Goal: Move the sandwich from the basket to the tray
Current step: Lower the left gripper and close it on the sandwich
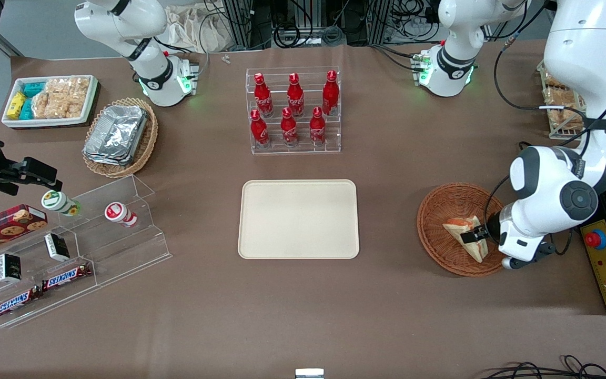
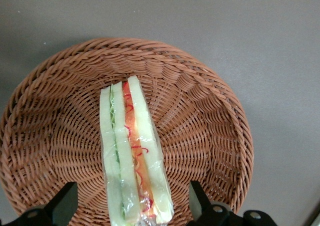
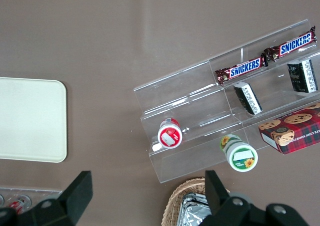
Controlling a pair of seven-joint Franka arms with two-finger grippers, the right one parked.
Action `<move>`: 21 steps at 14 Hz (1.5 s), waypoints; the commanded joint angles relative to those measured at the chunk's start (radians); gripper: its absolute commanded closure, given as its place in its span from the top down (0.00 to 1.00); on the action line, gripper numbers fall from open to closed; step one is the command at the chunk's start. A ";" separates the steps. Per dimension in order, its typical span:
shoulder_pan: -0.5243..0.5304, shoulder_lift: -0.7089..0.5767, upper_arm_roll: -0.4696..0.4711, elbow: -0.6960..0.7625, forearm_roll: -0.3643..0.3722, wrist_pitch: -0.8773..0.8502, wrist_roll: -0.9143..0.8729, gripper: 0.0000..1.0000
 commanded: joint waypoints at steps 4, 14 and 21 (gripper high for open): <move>-0.006 0.009 -0.003 -0.044 0.024 0.023 -0.029 1.00; -0.032 0.052 -0.003 -0.011 0.036 0.084 -0.165 0.00; -0.035 0.003 -0.005 0.191 0.072 -0.213 -0.172 0.00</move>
